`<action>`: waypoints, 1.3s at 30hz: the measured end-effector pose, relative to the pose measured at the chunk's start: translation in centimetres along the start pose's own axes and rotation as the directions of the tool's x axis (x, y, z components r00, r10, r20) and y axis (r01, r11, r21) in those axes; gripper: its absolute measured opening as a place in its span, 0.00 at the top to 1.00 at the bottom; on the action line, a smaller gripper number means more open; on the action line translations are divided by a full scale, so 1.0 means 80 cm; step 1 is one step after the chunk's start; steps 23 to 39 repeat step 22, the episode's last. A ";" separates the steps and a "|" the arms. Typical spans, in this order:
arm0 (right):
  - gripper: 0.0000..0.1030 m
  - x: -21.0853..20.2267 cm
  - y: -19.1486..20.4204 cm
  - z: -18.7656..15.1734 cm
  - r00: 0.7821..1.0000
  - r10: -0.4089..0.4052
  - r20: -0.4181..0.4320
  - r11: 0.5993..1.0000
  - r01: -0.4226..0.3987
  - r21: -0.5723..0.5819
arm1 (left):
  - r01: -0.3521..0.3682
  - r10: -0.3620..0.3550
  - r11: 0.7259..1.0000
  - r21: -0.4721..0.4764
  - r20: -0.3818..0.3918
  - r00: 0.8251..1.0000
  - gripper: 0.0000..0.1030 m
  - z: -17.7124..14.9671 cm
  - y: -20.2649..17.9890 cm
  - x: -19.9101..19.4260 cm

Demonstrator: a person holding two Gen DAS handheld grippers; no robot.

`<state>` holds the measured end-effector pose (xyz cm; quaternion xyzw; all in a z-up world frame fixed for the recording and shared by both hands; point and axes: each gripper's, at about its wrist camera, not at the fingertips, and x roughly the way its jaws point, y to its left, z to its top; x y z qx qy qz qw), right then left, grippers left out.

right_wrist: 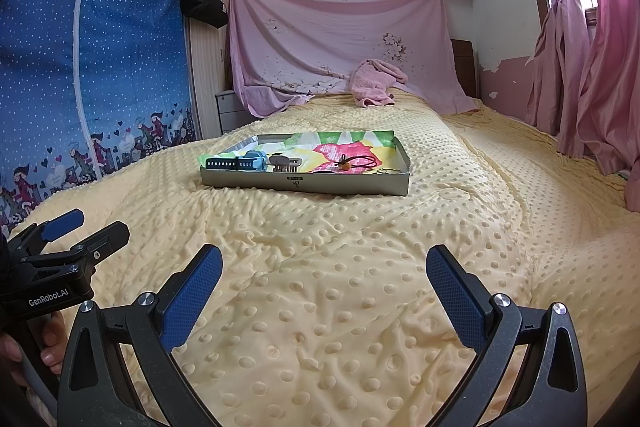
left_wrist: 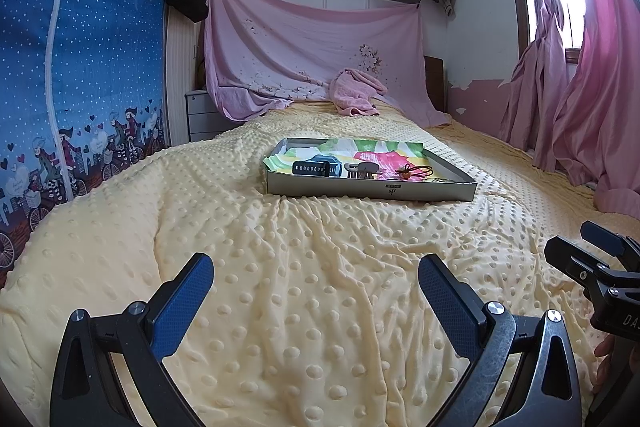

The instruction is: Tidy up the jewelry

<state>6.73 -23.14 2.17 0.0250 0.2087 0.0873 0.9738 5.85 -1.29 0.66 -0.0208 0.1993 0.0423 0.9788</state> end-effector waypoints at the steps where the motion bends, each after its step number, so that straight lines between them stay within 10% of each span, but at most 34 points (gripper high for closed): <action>1: 0.03 0.000 0.000 0.000 1.000 0.000 0.000 1.000 0.000 0.000 | 0.001 -0.001 1.000 -0.001 -0.001 1.000 0.00 0.000 0.000 0.000; 39: 0.03 0.000 0.001 -0.001 1.000 0.000 -0.002 1.000 0.000 -0.002 | 0.007 -0.008 1.000 0.014 0.010 1.000 0.00 0.001 -0.004 -0.003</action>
